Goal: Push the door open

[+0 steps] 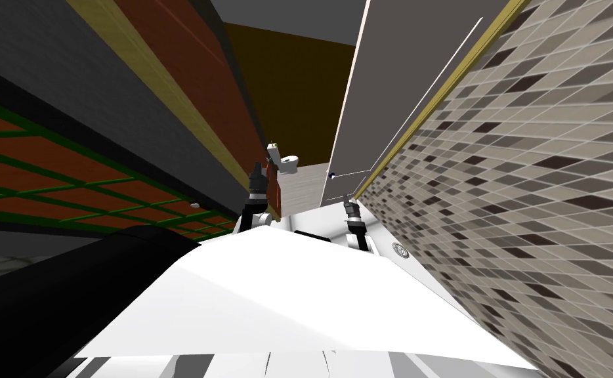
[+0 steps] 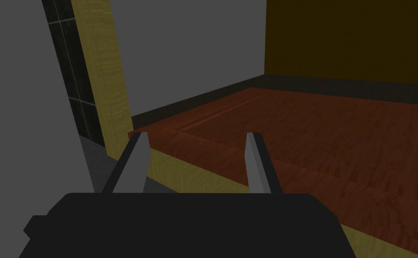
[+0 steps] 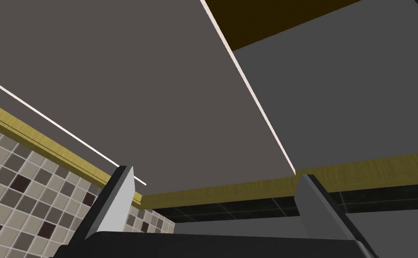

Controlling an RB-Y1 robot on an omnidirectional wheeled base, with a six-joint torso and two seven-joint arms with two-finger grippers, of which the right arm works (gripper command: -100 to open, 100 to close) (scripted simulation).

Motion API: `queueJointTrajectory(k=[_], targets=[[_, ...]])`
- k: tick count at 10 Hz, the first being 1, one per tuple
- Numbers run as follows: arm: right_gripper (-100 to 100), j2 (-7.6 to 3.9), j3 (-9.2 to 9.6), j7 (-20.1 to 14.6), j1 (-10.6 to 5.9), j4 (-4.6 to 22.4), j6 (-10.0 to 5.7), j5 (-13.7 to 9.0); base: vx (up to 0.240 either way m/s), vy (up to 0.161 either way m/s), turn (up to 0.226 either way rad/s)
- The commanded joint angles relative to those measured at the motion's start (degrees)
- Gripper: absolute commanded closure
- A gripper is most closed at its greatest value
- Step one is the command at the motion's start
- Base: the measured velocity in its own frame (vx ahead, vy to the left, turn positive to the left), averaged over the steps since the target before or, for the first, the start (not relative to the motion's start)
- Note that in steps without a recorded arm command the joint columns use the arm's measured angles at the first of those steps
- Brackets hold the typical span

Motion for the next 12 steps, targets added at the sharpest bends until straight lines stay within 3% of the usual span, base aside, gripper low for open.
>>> queueJointTrajectory(k=[1, 12], targets=[[-100, -0.14, 0.02, 1.8, -0.92, 2.4, -0.85, 0.9, 0.091, -0.053, 0.015], [-100, -0.36, -0.01, 12.7, -6.99, 18.6, -6.38, 6.5, 0.097, -0.052, 0.011]])
